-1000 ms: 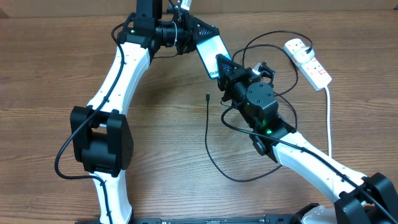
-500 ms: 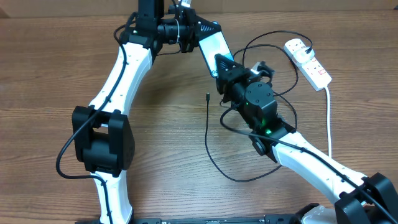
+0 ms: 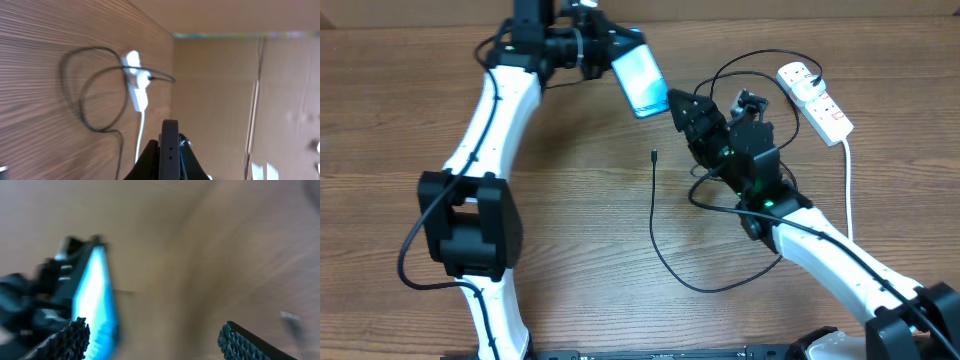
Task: Plug charger to phone and switch on socket
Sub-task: 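Move the right gripper down over the black cable's USB-C plug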
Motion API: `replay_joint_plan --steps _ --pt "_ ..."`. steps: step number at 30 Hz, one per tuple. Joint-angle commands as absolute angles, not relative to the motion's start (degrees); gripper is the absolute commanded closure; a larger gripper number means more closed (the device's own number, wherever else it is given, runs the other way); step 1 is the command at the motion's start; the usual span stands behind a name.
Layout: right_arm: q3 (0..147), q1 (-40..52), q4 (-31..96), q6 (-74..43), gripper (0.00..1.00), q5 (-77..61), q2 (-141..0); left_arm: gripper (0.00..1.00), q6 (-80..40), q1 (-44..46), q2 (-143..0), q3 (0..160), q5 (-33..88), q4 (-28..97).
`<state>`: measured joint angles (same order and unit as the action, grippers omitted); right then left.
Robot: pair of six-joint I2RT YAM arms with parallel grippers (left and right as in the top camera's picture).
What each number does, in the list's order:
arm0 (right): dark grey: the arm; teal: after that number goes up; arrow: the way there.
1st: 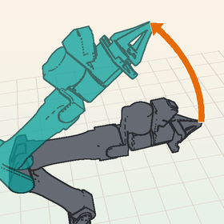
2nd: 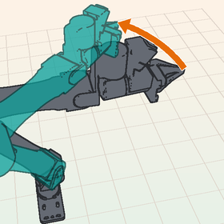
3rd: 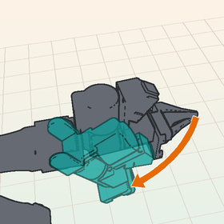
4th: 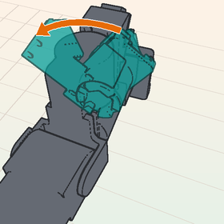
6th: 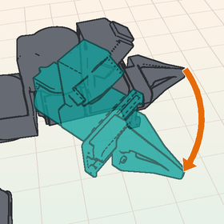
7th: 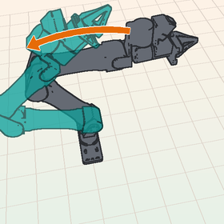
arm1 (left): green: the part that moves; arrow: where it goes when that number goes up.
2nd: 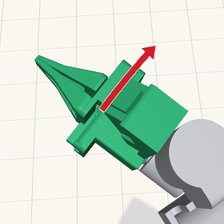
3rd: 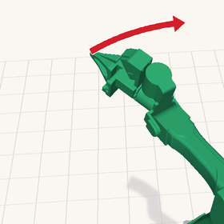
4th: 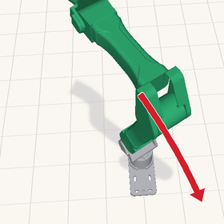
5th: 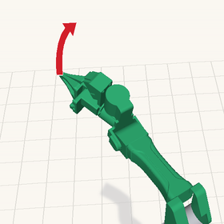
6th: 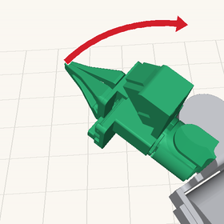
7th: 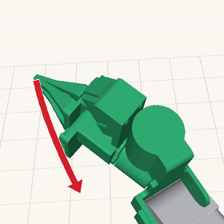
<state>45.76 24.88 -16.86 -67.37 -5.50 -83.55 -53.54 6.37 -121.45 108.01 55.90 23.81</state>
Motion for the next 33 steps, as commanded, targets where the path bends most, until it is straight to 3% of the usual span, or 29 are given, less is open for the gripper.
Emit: replay_joint_plan --steps 1,5,7,11,17,24,26,29,33 --pt "50.2 23.2 -6.5 -55.6 0.17 -9.7 -81.0 0.96 -51.2 2.5 -121.1 108.9 54.5 27.1" --pt "60.0 23.2 14.7 -43.2 0.14 -6.5 -82.4 0.96 -51.2 -1.4 -121.1 108.9 54.0 31.9" --pt "65.8 23.2 23.4 -36.0 0.19 -5.6 -85.1 0.96 -50.5 -3.2 -121.1 108.9 54.7 33.2" --pt "71.0 23.3 30.7 -27.7 0.25 -6.9 -90.9 0.96 -47.1 -5.2 -121.1 108.9 59.4 33.1" --pt "72.2 24.1 31.6 -22.3 0.4 -11.3 -99.1 0.96 -45.8 -6.6 -121.1 108.9 66.5 33.0" --pt "72.1 28.8 27.6 -20.7 0.57 -6.7 -105.9 0.96 -45.6 -6.8 -121.1 108.9 68.3 33.0" --pt "72.1 29.8 26.2 -20.7 0.69 -4.9 -107.0 0.96 -45.7 -6.8 -121.1 108.9 68.6 33.0" --pt "72.1 31.0 24.9 -20.9 0.81 -2.5 -108.4 0.96 -45.8 -6.7 -121.1 108.9 69.0 33.0" --pt "72.1 31.8 23.9 -21.9 0.84 0.5 -110.9 0.96 -45.8 -6.7 -121.1 108.9 69.4 33.0"
